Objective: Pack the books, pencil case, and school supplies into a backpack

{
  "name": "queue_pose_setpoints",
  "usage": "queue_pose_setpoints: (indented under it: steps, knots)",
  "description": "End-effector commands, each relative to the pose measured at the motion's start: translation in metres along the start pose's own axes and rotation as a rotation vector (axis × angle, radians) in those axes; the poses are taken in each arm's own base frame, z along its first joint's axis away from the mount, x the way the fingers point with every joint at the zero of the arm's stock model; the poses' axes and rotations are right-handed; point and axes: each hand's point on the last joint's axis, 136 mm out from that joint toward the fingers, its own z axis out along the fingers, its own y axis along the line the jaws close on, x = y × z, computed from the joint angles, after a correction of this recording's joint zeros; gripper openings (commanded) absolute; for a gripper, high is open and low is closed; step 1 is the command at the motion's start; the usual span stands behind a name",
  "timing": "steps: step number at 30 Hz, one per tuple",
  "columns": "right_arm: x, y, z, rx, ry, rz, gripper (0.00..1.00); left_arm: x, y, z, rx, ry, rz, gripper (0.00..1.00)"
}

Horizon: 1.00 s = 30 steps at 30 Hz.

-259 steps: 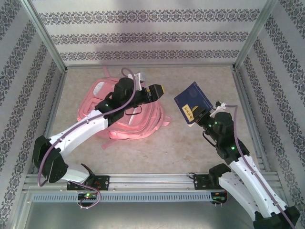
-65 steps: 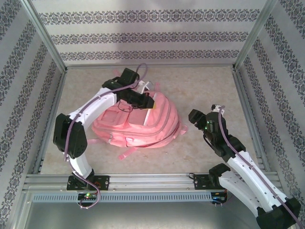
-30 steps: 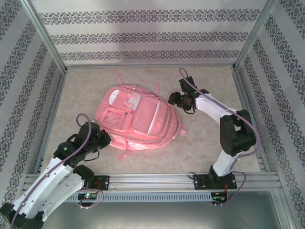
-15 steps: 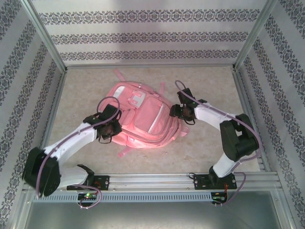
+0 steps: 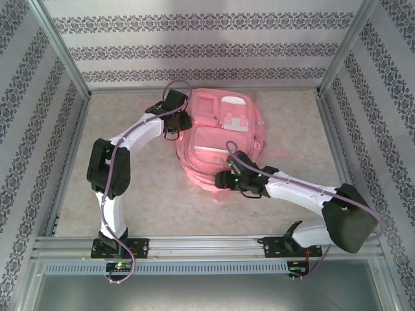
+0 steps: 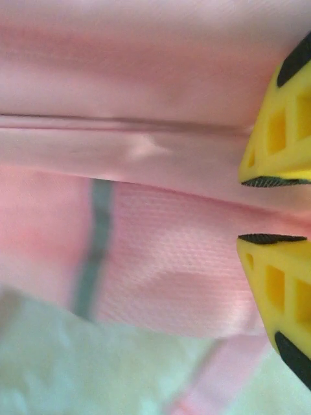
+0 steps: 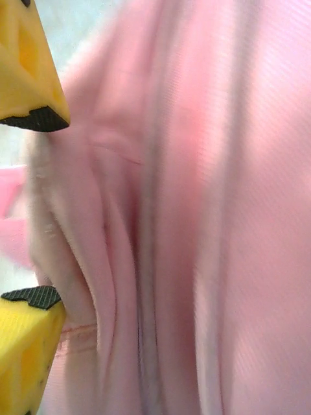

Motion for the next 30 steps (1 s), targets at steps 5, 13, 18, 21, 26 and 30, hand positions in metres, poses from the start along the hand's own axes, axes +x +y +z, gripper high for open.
queue_pose_setpoints:
  steps: [5,13,18,21,26,30]
  knots:
    - [-0.045,0.086,-0.046,-0.224,-0.125,-0.154,0.77,-0.050,-0.016,-0.101,0.171,-0.131,0.029,0.40]
    - [-0.067,-0.031,-0.101,0.129,-0.310,-0.009,0.76,0.029,0.002,-0.138,0.247,-0.045,-0.004,0.43]
    - [-0.076,-0.072,-0.091,0.146,-0.292,0.091,0.65,0.094,0.005,-0.137,0.284,0.047,-0.003,0.43]
    - [-0.077,-0.044,-0.066,0.049,-0.188,0.042,0.61,0.118,0.011,-0.139,0.295,0.065,-0.016,0.44]
    - [-0.069,-0.026,-0.008,0.025,-0.044,0.021,0.52,0.136,0.028,-0.142,0.272,0.074,-0.023,0.44]
    - [-0.069,0.013,0.024,-0.055,0.001,-0.028,0.51,0.137,0.034,-0.152,0.257,0.047,-0.007,0.44]
